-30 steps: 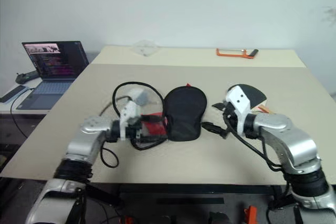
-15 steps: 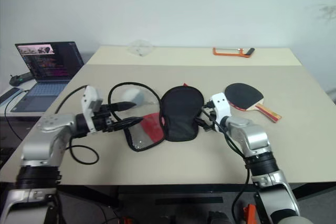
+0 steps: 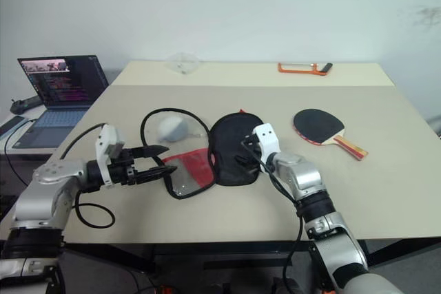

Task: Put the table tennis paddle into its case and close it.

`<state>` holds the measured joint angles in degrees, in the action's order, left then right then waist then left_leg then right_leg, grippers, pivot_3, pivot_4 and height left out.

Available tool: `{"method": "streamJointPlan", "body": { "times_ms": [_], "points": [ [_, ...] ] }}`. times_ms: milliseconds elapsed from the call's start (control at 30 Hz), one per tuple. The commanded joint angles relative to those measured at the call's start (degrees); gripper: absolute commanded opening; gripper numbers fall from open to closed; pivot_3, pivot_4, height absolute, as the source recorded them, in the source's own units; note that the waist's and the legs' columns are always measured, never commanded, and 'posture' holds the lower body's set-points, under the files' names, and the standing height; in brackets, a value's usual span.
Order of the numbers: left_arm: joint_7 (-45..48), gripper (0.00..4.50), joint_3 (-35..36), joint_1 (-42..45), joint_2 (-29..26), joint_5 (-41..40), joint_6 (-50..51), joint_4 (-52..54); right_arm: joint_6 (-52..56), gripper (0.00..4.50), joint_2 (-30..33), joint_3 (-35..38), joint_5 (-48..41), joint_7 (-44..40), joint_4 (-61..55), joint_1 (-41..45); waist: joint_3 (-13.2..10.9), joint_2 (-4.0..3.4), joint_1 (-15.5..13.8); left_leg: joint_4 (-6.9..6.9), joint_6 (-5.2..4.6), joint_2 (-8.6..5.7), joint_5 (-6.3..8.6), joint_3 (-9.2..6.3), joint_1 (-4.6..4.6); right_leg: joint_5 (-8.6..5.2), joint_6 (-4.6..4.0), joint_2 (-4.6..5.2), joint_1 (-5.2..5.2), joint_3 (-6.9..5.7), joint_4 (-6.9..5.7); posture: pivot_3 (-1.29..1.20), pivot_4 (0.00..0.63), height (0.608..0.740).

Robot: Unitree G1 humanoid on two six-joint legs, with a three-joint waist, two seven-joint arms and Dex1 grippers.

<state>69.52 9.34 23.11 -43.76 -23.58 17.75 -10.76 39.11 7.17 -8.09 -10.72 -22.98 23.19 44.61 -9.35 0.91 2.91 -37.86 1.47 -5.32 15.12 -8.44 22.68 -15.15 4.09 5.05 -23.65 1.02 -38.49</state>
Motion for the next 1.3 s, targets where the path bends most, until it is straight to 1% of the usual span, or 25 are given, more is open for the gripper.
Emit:
{"method": "streamJointPlan", "body": {
  "times_ms": [33, 233, 367, 533, 667, 900, 1000, 1067, 1167, 1200, 1300],
  "points": [
    [-0.4, 3.77, 1.1, -0.3, -0.7, -0.3, -1.5, 1.1, -0.4, 4.11, 1.3, 1.4, 0.1, -0.5, -4.3, 0.1, 0.0, 0.00, 0.0, -0.01, 0.00, -0.01, 0.00, 0.01, 0.01, 0.00, 0.00, 0.00, -0.04, 0.02, -0.05, 0.00, 0.150, 0.740],
    [-0.7, 3.77, 0.9, -1.3, -1.0, -0.7, -1.1, 3.1, 5.2, 4.11, 3.8, 2.4, -0.3, 0.5, -14.0, -3.6, 0.0, 0.00, 0.1, -0.01, 0.04, 0.00, -0.02, 0.09, 0.04, -0.02, -0.03, 0.01, -0.22, 0.11, -0.30, 0.00, 0.150, 0.740],
    [0.5, 3.77, 0.8, -0.8, -1.3, -2.0, 0.3, 4.4, 9.0, 4.11, 3.2, 3.8, -1.2, 1.2, -16.5, -4.7, 0.0, 0.00, 0.1, 0.00, 0.03, 0.01, -0.02, 0.17, 0.06, -0.02, -0.04, 0.00, -0.34, 0.18, -0.43, 0.00, 0.150, 0.740],
    [1.2, 3.77, 0.8, 1.1, -1.9, -2.9, 2.5, 5.3, 9.9, 4.11, -0.2, 5.0, -2.6, 1.5, -12.6, -3.1, 0.0, 0.00, 0.3, 0.00, -0.01, 0.05, 0.00, 0.24, 0.05, 0.01, -0.10, -0.01, -0.37, 0.20, -0.47, 0.00, 0.150, 0.740],
    [0.8, 3.77, 0.5, 2.2, -2.3, -2.7, 4.1, 6.5, 6.4, 4.11, -2.2, 4.1, -0.7, 2.8, -6.2, -0.6, 0.0, 0.00, 0.4, 0.00, 0.04, 0.06, -0.03, 0.30, 0.04, 0.03, -0.12, -0.02, -0.40, 0.25, -0.49, 0.00, 0.150, 0.740],
    [-1.3, 3.77, 0.4, 2.6, -2.2, -2.6, 5.6, 8.3, 1.7, 4.11, -3.8, 3.3, 1.5, 3.3, 1.8, 1.8, 0.0, 0.01, 0.4, 0.00, 0.07, 0.07, -0.05, 0.36, 0.03, 0.03, -0.12, -0.03, -0.40, 0.29, -0.49, 0.00, 0.150, 0.740],
    [-2.1, 3.77, 0.4, 2.5, -2.1, -2.7, 6.3, 9.2, 0.7, 3.53, -5.3, 5.1, 0.9, 4.8, 3.5, 3.1, 0.0, 0.00, 0.4, 0.00, 0.04, 0.11, -0.04, 0.39, -0.02, 0.06, -0.17, -0.06, -0.40, 0.31, -0.51, 0.00, 0.150, 0.740],
    [-2.5, 3.77, 0.4, 2.4, -2.0, -2.7, 6.4, 9.5, 0.9, 2.84, -6.2, 7.4, -0.3, 6.1, 4.5, 3.9, 0.0, 0.00, 0.4, 0.01, 0.05, 0.13, -0.04, 0.39, -0.02, 0.07, -0.18, -0.08, -0.40, 0.31, -0.52, 0.00, 0.150, 0.740],
    [-2.6, 3.77, 0.3, 2.3, -2.0, -2.6, 6.3, 9.6, 2.4, 1.71, -8.3, 13.5, -3.7, 9.7, 6.4, 5.7, 0.0, 0.00, 0.5, 0.02, 0.06, 0.13, -0.04, 0.42, -0.01, 0.07, -0.19, -0.09, -0.42, 0.33, -0.52, 0.00, 0.150, 0.740],
    [-2.6, 3.77, 0.2, 2.2, -2.0, -2.5, 6.2, 9.5, 2.6, 1.45, -8.7, 14.9, -4.4, 10.6, 7.0, 6.1, 0.0, 0.00, 0.5, 0.03, 0.06, 0.13, -0.05, 0.43, -0.01, 0.07, -0.19, -0.09, -0.43, 0.35, -0.51, 0.00, 0.150, 0.740],
    [-2.4, 3.77, 0.2, 2.0, -1.9, -2.3, 5.5, 8.9, 3.8, 0.35, -9.7, 18.8, -6.7, 13.7, 7.4, 7.1, 0.0, 0.00, 0.4, 0.04, 0.08, 0.13, -0.06, 0.44, 0.01, 0.07, -0.19, -0.08, -0.44, 0.35, -0.49, 0.00, 0.150, 0.740]
  ]
}}
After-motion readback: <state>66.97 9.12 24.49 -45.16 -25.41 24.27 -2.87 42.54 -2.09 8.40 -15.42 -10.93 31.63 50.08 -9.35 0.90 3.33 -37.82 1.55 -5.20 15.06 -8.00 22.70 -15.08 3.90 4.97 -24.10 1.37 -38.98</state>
